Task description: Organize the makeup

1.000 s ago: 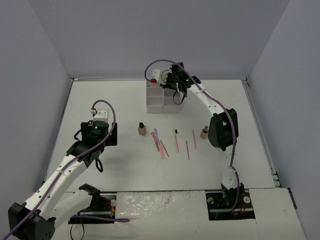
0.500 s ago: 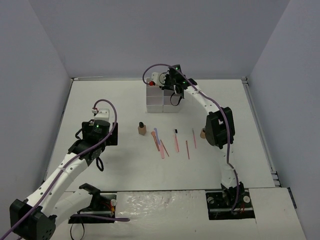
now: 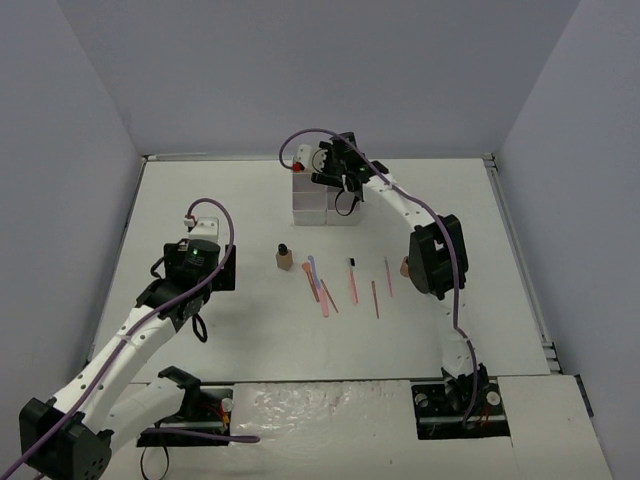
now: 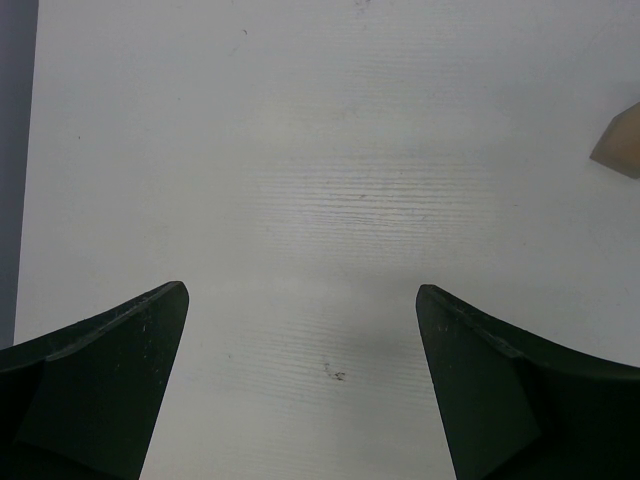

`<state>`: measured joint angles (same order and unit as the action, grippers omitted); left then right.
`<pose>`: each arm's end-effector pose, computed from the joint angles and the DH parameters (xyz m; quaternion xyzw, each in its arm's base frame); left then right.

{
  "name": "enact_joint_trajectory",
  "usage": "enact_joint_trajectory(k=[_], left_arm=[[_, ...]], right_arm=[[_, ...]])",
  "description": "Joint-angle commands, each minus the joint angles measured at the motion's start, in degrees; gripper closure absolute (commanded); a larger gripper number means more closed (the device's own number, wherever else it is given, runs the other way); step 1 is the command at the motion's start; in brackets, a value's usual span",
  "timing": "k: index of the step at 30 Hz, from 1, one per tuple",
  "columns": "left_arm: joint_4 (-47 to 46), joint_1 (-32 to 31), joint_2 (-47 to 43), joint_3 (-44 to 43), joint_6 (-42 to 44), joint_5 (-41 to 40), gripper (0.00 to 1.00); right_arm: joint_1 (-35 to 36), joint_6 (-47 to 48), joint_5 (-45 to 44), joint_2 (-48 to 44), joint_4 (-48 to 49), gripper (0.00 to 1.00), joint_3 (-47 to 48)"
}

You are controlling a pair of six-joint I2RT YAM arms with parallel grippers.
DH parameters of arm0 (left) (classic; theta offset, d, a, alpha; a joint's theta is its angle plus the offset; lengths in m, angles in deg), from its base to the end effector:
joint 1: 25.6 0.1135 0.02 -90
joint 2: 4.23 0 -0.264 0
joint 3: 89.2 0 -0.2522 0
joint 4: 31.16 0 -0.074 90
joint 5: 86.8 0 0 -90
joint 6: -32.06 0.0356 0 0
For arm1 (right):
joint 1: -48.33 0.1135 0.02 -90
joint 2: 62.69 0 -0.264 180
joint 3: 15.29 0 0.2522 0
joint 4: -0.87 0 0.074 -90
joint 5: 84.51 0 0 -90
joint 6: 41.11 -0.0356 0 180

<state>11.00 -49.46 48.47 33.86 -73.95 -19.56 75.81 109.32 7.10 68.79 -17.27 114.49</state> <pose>0.1846 -0.0666 0.2765 -0.0261 0.8847 0.0199 0.4650 0.4875 0.2547 0.2666 -0.5738 0.5835 -0.1519 0.5543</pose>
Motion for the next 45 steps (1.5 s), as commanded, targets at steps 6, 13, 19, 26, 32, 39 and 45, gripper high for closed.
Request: enact_joint_trajectory(k=[6,13,19,26,32,39,45], left_arm=[[-2.54,0.38,-1.03,-1.38,0.72,-0.80,0.03],[-3.00,0.49,-0.77,-1.31,0.72,-0.48,0.03],[-2.72,0.55,-0.15,-1.65,0.56,-0.44,0.03],[-2.38,0.50,0.06,-1.83,0.39,-0.80,0.03],[-2.15,0.54,0.09,-1.88,0.43,-1.20,0.03],[-1.86,0.48,0.38,-1.91,0.37,-1.41,0.03],[-1.85,0.48,0.46,-1.90,0.45,-1.49,0.03]], right_arm=[[0.20,-36.42,-5.23,-23.18,3.69,0.44,-12.92],[0.31,-61.77,-7.76,-38.01,3.43,0.44,-35.75],[0.70,-78.23,-6.24,-47.30,2.28,0.48,-55.62],[4.26,-84.98,-7.06,-49.92,0.80,0.55,-65.14],[5.28,-90.91,-8.51,-48.99,0.11,0.66,-71.14],[5.65,-92.42,-8.64,-46.33,0.08,0.70,-73.30],[6.42,-92.33,-8.37,-42.89,0.17,0.71,-73.13]])
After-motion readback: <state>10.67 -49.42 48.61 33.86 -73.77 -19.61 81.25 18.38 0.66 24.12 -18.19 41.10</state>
